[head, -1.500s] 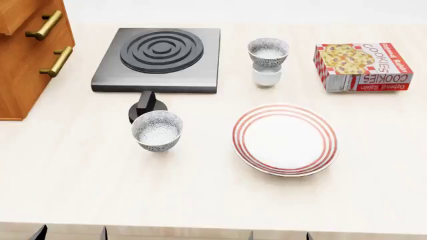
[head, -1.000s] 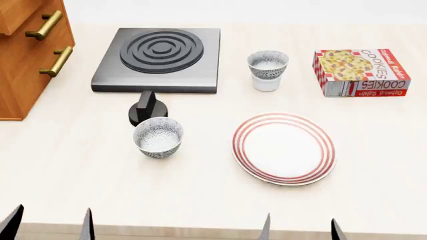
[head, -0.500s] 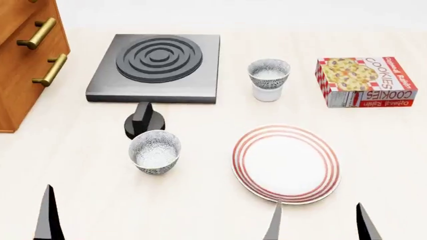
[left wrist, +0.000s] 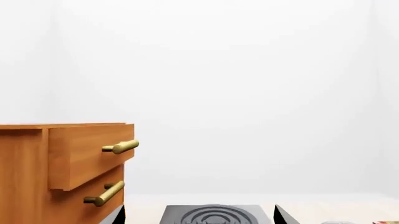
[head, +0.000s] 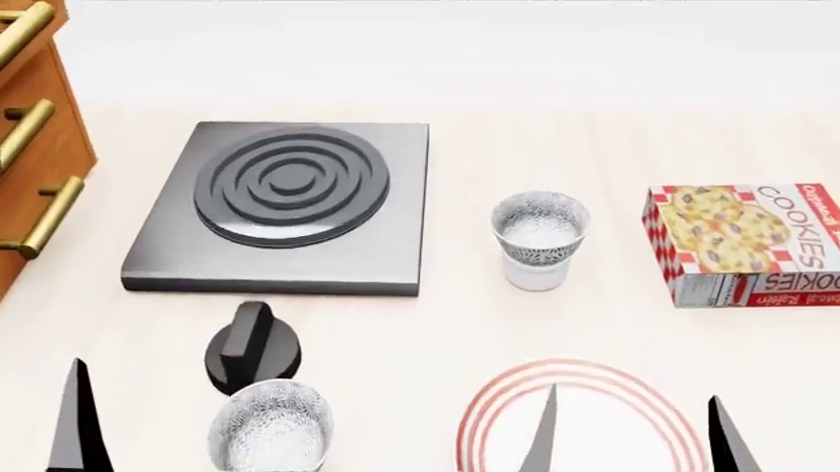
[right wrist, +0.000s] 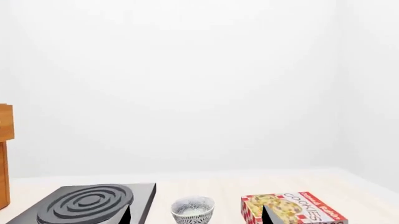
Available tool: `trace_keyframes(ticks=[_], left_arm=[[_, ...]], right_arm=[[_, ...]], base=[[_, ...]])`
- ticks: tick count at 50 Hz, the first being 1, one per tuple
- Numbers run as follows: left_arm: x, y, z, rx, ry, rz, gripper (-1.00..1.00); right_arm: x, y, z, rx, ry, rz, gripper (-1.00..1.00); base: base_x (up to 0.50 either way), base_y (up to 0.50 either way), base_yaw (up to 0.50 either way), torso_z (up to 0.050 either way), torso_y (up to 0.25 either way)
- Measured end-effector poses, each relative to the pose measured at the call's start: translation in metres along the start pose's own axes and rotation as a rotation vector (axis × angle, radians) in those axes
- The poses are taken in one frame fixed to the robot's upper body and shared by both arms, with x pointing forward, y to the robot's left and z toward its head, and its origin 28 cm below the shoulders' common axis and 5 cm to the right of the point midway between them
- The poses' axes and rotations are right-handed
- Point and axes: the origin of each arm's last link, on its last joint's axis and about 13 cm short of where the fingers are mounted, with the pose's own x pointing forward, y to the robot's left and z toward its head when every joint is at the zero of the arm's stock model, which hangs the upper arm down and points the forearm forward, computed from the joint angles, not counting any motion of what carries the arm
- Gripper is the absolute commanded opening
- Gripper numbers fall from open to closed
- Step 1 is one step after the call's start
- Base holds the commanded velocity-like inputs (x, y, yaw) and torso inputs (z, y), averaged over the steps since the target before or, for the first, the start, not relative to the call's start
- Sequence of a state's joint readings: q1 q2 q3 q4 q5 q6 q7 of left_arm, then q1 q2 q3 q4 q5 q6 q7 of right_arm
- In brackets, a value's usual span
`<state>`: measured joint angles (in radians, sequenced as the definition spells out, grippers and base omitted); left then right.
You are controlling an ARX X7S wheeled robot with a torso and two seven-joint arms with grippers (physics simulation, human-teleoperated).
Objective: Pick the akita bowl on the ramekin and place it on the plate.
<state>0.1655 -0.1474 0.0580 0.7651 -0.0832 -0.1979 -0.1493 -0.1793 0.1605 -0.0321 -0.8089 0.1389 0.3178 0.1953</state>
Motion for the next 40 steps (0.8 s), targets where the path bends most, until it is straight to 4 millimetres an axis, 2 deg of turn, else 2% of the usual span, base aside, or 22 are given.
trace_keyframes(ticks=[15,29,34,40], left_arm=[[-0.0002,-0.0003,0.0012,-0.023,0.009,0.005,1.00],[0.0003,-0.0002,0.0021,-0.028,0.022,0.005,1.00],[0.0005,-0.0002,0.0021,-0.026,0.023,0.005,1.00],[0.0006,-0.0002,0.0018,-0.025,0.026,0.005,1.00]], right_arm=[[-0.0003,0.0004,-0.0002,0.002,0.000,0.000,1.00],[-0.0008,0.0007,-0.0005,0.008,-0.014,0.004,1.00],[-0.0008,0.0006,-0.0003,0.012,-0.017,0.006,1.00],[-0.0013,0.0006,0.0000,0.013,-0.023,0.009,1.00]], base=[[0.47,0.00,0.00,0.000,0.001],[0.00,0.00,0.00,0.050,0.000],[0.48,0.00,0.00,0.050,0.000],[0.00,0.00,0.00,0.050,0.000]])
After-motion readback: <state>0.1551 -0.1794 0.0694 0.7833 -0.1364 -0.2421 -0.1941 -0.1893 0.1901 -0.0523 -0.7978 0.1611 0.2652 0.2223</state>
